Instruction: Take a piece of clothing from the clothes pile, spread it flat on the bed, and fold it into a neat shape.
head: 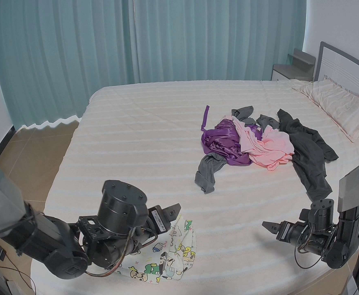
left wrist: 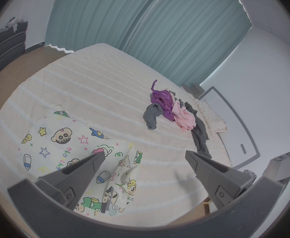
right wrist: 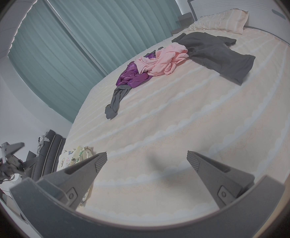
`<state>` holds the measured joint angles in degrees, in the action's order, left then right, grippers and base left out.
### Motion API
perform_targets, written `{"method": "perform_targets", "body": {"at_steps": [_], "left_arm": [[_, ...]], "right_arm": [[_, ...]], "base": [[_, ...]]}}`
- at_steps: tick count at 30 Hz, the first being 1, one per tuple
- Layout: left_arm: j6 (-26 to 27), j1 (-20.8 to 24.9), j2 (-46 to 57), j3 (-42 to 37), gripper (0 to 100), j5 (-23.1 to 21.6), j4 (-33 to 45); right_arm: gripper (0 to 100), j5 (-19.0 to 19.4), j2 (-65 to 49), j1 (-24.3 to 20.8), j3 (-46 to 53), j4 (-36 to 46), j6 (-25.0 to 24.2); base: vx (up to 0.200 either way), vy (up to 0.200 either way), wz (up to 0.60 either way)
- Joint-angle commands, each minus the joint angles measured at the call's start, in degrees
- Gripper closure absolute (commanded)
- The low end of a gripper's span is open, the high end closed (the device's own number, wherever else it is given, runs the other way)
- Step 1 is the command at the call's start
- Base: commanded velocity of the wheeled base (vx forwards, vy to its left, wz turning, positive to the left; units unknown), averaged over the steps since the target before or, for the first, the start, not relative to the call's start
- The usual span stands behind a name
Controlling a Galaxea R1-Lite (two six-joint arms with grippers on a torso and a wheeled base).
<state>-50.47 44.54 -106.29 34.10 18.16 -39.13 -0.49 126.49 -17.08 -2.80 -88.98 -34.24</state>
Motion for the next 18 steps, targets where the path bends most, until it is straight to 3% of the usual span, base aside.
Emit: {"method": "perform_targets", "body": {"at_steps": [1,4,8,11,18], "left_arm": [[-1.1,-2.0,7.0,-2.7,0,-1.4,0.4],[-1.3,-5.9,9.4,-6.7,0,-3.7,0.4],[-4.7,-12.2,13.9,-13.3,0,-10.5,0.2],[-9.0,-13.3,14.9,-15.7,0,-13.7,0.3],[-12.1,-13.3,12.3,-17.1,0,-14.6,0.1]], "right_arm": [[0,0.0,0.3,-0.5,0.1,-0.9,-0.6],[0,0.0,0.2,-1.3,0.1,-0.9,-1.4],[0,0.0,0.2,-2.8,0.1,-0.9,-1.7],[0,0.0,0.3,-4.1,0.3,-0.9,-3.2],[0,0.0,0.4,-5.9,0.3,-0.9,-4.9]], "base": [[0.000,0.000,0.00],[0.000,0.000,0.00],[0.000,0.000,0.00],[0.000,0.000,0.00],[0.000,0.000,0.00]]}}
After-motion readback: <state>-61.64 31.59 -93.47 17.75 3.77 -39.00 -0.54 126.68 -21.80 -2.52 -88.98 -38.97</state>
